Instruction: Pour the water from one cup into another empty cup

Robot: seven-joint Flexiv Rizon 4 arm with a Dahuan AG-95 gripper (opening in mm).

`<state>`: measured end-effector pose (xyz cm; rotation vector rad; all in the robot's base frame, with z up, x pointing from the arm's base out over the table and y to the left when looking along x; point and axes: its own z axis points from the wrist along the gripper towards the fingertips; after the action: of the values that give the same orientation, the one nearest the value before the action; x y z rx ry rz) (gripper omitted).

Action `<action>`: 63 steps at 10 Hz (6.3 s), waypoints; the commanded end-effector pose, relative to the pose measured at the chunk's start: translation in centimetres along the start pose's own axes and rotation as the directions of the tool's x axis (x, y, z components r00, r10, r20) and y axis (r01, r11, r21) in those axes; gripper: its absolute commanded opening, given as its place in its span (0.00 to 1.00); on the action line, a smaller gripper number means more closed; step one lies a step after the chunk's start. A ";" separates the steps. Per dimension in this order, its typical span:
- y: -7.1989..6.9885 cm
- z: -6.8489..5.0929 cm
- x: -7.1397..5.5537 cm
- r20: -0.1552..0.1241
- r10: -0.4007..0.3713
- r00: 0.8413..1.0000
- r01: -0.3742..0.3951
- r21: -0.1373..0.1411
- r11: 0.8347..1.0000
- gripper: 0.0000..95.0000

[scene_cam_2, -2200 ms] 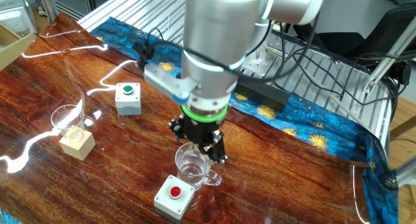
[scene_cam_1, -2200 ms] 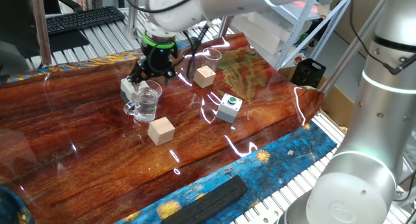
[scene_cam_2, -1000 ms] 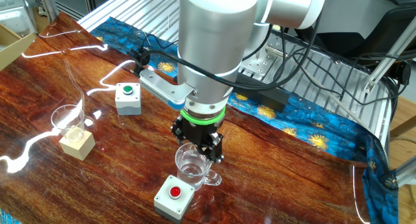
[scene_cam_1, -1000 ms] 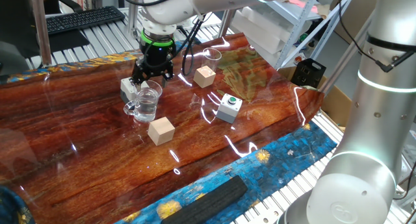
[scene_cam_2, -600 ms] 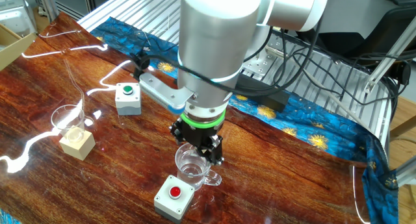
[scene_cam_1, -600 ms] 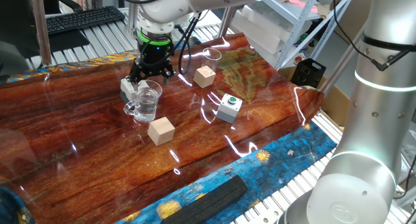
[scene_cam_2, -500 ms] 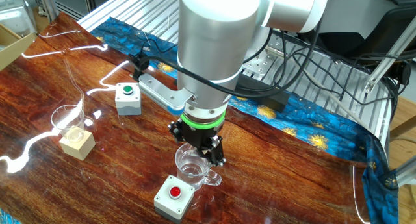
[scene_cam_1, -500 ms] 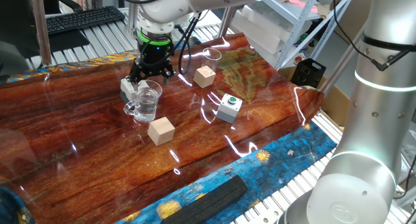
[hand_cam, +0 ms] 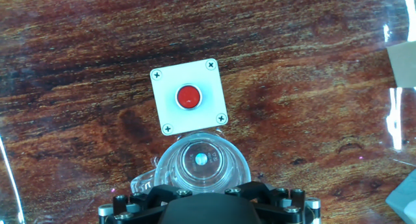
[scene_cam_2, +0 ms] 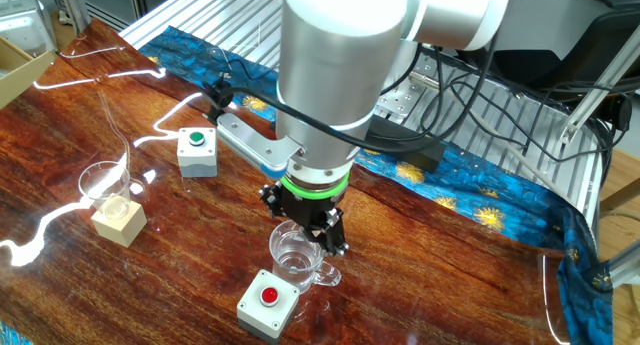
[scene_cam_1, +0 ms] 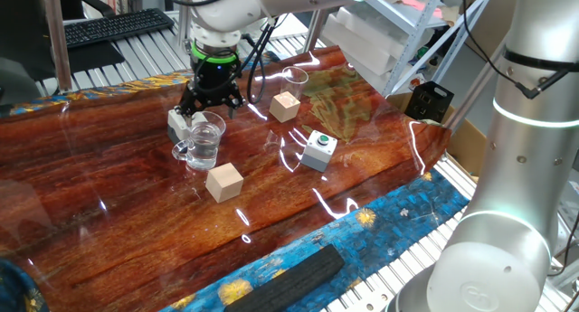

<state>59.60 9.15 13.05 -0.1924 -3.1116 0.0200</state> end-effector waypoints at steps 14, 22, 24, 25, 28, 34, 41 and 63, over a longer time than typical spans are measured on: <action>1.1 0.8 -0.7 -0.017 -0.024 1.000 0.025 0.019 1.000 1.00; 1.2 1.1 -0.8 -0.027 -0.039 0.999 0.040 0.050 0.998 1.00; 1.0 1.3 -0.7 -0.025 -0.039 0.999 0.040 0.047 0.998 1.00; 0.8 1.4 -0.7 -0.024 -0.042 0.999 0.044 0.046 0.998 1.00; 0.5 1.3 -0.6 -0.024 -0.044 0.999 0.045 0.042 0.998 1.00; 0.7 2.1 0.6 -0.015 -0.029 0.999 0.029 0.028 0.999 1.00; 0.3 2.8 0.1 -0.001 -0.034 0.999 0.034 0.033 0.999 1.00; 0.4 2.7 0.6 -0.027 -0.053 0.998 0.054 0.040 0.998 0.00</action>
<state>58.98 9.64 10.34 -0.1092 -3.0777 0.0755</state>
